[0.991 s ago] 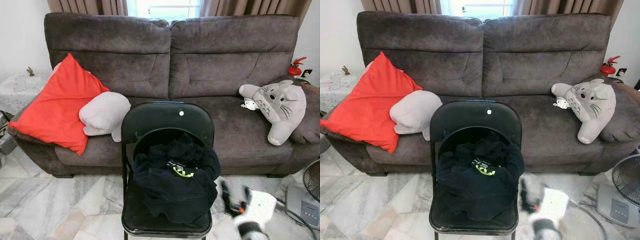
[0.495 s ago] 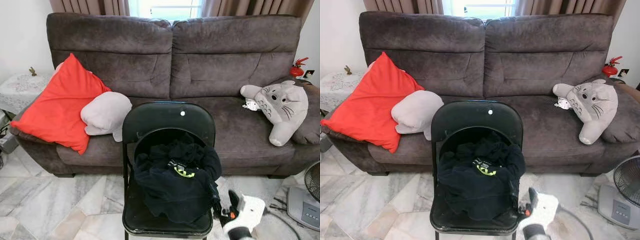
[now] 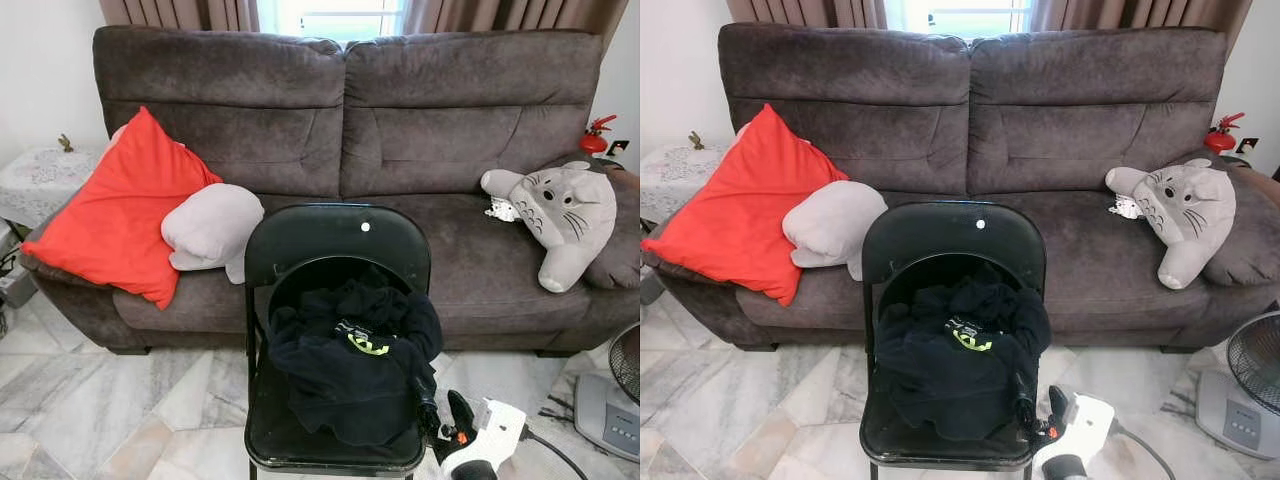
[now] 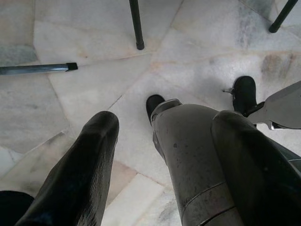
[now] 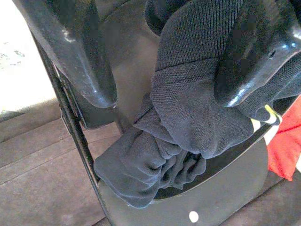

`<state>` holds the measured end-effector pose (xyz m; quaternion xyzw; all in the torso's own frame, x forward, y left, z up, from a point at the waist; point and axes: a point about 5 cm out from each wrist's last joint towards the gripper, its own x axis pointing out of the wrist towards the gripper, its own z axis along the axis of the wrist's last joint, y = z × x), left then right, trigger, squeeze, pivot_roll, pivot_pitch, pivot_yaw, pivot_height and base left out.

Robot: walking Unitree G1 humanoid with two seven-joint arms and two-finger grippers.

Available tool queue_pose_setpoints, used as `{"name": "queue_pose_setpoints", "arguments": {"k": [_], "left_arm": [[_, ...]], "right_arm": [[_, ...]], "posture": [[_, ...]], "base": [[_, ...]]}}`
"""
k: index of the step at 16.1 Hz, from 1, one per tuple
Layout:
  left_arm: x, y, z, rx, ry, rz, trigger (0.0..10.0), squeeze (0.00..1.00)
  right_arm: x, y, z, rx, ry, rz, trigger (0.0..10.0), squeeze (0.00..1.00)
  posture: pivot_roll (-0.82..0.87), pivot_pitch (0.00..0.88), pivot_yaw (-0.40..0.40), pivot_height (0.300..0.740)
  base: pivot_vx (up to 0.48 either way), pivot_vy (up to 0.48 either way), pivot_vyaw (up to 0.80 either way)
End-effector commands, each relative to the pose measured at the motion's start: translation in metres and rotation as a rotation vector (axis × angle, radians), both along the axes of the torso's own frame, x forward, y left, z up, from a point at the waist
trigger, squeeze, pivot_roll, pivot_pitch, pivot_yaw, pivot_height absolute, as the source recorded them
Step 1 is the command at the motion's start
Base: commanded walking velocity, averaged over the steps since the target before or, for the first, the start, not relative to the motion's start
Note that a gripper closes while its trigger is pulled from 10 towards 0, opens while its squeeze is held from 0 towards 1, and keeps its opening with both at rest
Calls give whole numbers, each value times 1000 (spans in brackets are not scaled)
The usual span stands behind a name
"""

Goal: Hang hanger

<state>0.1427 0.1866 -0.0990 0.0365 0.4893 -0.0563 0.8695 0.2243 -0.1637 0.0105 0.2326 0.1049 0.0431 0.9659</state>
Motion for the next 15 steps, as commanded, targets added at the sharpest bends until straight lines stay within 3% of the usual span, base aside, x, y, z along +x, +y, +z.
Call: {"name": "queue_pose_setpoints", "arguments": {"k": [1, 3, 4, 5, 13, 15], "left_arm": [[-7, 4, -2, 14, 26, 0, 10000, 0], [-6, 4, -2, 16, 25, -1, 10000, 0], [-6, 4, -2, 16, 25, -2, 10000, 0], [-6, 3, -2, 16, 25, -1, 10000, 0], [-6, 3, -2, 20, 25, -3, 10000, 0], [-6, 3, -2, 23, 26, -5, 10000, 0]], "right_arm": [[1, 0, -1, 12, 3, 1, 10000, 0], [3, 3, 0, 12, -7, 14, 10000, 0], [3, 4, 0, 13, -10, 21, 8627, 0], [2, 6, -1, 14, -11, 29, 0, 0], [1, 8, -2, 10, -14, 46, 0, 0], [4, 8, 8, 5, -55, 34, 118, 0]], "posture": [[-14, 17, 46, 740], [-11, 17, 47, 740], [-10, 18, 47, 740], [-10, 18, 47, 740], [-9, 18, 46, 740], [-11, 18, 47, 740]], "base": [[0, 0, 0], [0, 0, 0], [0, 0, 0], [0, 0, 0], [0, 0, 0], [0, 0, 0]]}}
